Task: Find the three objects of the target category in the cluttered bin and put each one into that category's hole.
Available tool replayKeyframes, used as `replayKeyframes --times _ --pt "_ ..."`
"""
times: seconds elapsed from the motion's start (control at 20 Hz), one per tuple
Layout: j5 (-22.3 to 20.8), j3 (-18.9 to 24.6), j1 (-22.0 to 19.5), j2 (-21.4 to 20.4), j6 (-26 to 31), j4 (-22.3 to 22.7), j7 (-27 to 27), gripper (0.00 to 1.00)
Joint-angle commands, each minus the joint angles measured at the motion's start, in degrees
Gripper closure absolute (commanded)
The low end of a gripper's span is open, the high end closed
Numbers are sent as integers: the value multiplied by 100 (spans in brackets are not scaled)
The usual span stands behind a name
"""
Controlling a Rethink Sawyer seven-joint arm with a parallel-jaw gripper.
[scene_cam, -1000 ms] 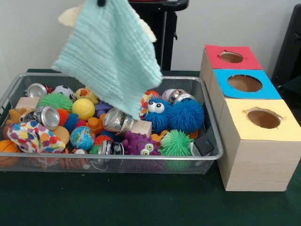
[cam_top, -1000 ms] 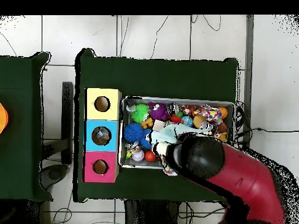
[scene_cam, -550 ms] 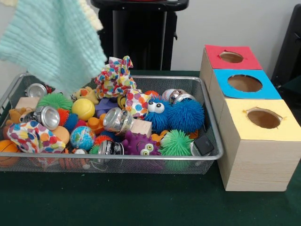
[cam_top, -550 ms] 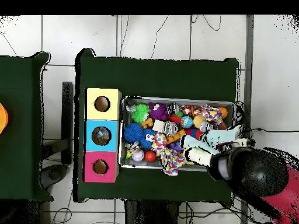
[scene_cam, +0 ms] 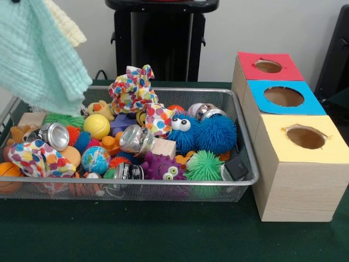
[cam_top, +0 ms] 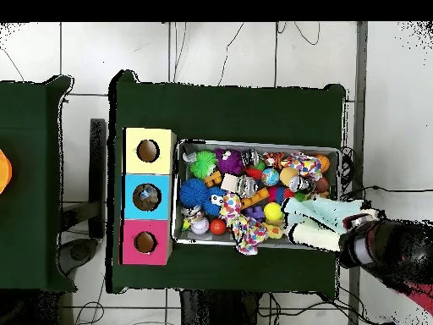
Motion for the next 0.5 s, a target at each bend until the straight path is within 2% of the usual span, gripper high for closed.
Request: replayKeyframes --times 0.05,0.5 --pt "-278 1016 -233 377 -499 101 -1580 100" --pt "-466 1233 -311 352 -550 201 -1340 100"
